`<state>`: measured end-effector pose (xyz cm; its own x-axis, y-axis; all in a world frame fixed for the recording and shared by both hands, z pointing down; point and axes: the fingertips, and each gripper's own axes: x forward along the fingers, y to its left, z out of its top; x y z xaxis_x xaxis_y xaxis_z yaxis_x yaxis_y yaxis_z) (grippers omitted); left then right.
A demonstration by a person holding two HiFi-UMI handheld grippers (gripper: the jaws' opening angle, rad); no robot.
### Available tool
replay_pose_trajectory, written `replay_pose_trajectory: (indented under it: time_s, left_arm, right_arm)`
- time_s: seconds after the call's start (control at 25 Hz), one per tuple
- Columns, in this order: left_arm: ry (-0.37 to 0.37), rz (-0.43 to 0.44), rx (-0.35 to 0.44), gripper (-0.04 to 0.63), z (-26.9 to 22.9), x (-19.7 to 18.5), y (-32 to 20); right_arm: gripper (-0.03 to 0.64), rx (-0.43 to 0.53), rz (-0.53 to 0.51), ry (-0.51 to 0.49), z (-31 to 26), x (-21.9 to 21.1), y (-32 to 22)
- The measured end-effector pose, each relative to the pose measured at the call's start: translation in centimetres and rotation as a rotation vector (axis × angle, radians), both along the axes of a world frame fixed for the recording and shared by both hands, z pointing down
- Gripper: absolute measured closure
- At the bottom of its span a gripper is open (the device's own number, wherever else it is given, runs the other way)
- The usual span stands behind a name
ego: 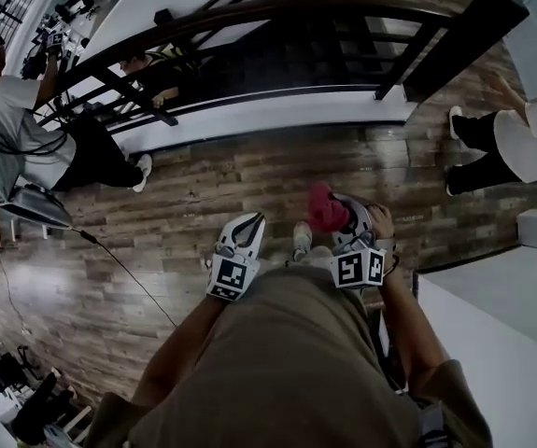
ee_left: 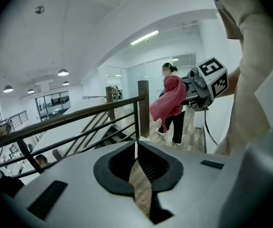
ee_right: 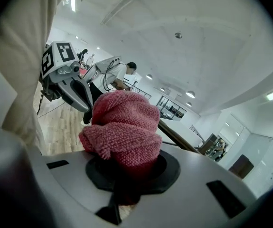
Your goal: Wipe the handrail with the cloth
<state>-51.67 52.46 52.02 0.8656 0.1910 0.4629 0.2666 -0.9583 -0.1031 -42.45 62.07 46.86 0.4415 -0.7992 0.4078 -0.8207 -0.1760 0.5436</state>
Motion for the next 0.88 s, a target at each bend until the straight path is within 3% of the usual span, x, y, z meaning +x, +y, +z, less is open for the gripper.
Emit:
replay_pose_trajectory:
  time_s: [0.28,0.88]
  left_arm:
    - [0.012,0.056,-0.007,0.577,-1.5,-1.9,-4.1]
    - [-0.001,0.077,0.004,0.577,-1.4,-2.5,-8.8]
  right_arm:
    - [0.56,-0.039,0.062,-0.001,-0.8,-2.0,-2.4]
    - [0.562,-0.096,0.033,0.01,-0.6,-2.5,-7.4]
